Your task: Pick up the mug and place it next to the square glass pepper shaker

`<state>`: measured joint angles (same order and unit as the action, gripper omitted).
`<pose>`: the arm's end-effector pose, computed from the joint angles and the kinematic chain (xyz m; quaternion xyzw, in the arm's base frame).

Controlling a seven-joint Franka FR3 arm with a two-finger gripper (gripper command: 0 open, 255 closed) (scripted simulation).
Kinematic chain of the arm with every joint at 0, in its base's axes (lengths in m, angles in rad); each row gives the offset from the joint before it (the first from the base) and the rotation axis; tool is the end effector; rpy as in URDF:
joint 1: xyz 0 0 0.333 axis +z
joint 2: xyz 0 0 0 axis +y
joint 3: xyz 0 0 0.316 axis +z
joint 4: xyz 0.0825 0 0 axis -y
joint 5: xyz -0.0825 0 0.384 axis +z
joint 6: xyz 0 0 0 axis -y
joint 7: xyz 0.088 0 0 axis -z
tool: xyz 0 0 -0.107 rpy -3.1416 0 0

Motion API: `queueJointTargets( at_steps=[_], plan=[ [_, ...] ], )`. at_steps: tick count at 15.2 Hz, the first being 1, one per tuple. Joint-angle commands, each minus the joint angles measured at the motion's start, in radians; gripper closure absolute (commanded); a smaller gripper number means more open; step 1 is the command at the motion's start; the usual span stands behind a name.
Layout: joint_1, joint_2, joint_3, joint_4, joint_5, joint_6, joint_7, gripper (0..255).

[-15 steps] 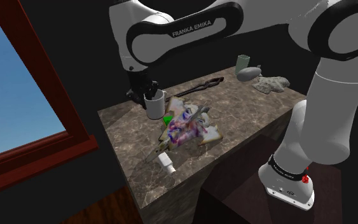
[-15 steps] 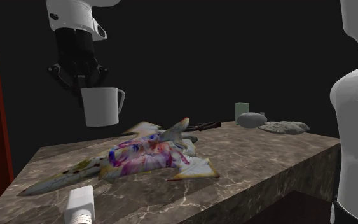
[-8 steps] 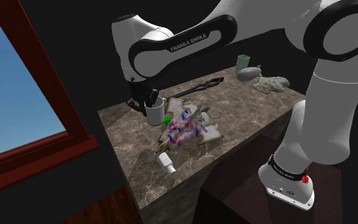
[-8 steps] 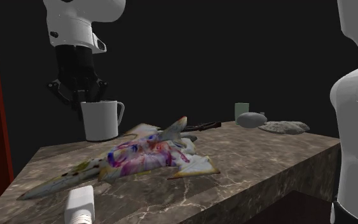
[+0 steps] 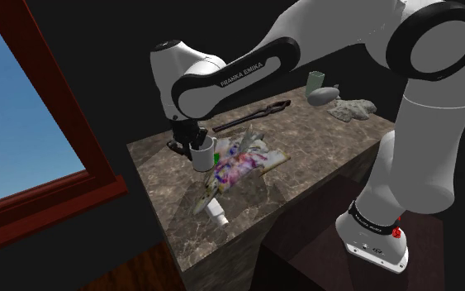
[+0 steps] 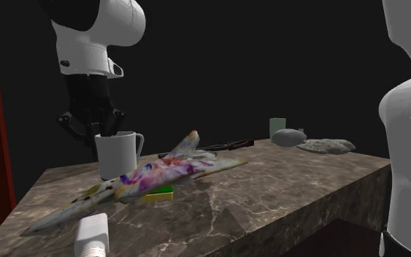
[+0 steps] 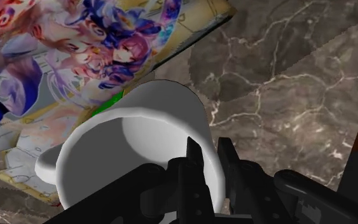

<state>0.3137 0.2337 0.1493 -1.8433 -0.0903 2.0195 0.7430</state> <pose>0.5510 0.2640 0.3969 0.9921 -0.1205 -0.0094 0.0342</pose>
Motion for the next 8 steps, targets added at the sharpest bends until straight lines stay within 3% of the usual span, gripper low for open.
queueJointTargets(
  at_steps=[1, 8],
  plan=[
    [0.000, 0.008, -0.001, -0.018, -0.002, 0.026, 0.002, 255],
    [0.000, 0.035, -0.002, -0.048, -0.009, 0.083, 0.009, 255]
  ],
)
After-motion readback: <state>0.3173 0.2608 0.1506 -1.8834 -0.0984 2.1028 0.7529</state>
